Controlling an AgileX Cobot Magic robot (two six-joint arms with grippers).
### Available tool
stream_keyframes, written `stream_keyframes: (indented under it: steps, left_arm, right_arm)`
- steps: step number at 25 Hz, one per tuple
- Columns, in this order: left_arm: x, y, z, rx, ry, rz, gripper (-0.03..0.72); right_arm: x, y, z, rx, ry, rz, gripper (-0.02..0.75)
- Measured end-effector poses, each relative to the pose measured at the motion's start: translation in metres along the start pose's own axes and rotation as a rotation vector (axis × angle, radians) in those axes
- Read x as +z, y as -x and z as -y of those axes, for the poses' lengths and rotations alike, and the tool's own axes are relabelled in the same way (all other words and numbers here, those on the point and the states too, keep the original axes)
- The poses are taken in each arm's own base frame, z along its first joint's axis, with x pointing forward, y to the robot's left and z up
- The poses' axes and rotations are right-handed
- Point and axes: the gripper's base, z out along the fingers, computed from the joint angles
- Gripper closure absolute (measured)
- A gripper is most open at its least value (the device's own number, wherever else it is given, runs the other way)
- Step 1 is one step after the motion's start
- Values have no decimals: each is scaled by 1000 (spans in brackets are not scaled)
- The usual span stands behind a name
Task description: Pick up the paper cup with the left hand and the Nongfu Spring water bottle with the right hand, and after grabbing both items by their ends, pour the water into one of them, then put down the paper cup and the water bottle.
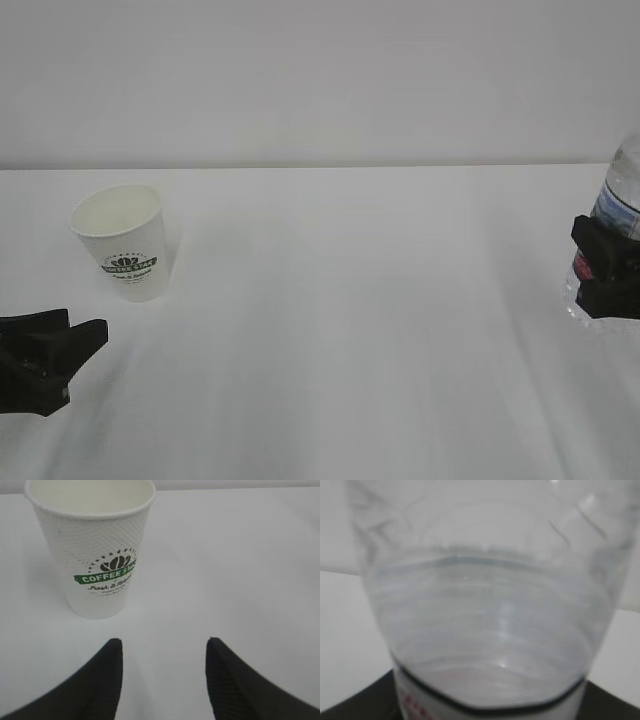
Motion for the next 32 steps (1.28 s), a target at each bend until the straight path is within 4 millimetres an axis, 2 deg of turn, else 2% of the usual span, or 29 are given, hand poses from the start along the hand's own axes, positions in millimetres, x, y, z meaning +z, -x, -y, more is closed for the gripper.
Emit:
stream_keyframes:
  steps: [7,15,27,32]
  left_arm:
    - [1,2,-2,-5,16,10,286]
    - [17,12,-11,-13,54,52,95]
    - [52,1,-24,-30,59,4,69]
    - [67,-6,-30,-38,61,-18,18]
  right_arm:
    - [0,0,0,1,-3,0,348]
    - [0,0,1,3,-6,0,348]
    - [0,0,1,3,-6,0,348]
    - [0,0,1,3,-6,0,348]
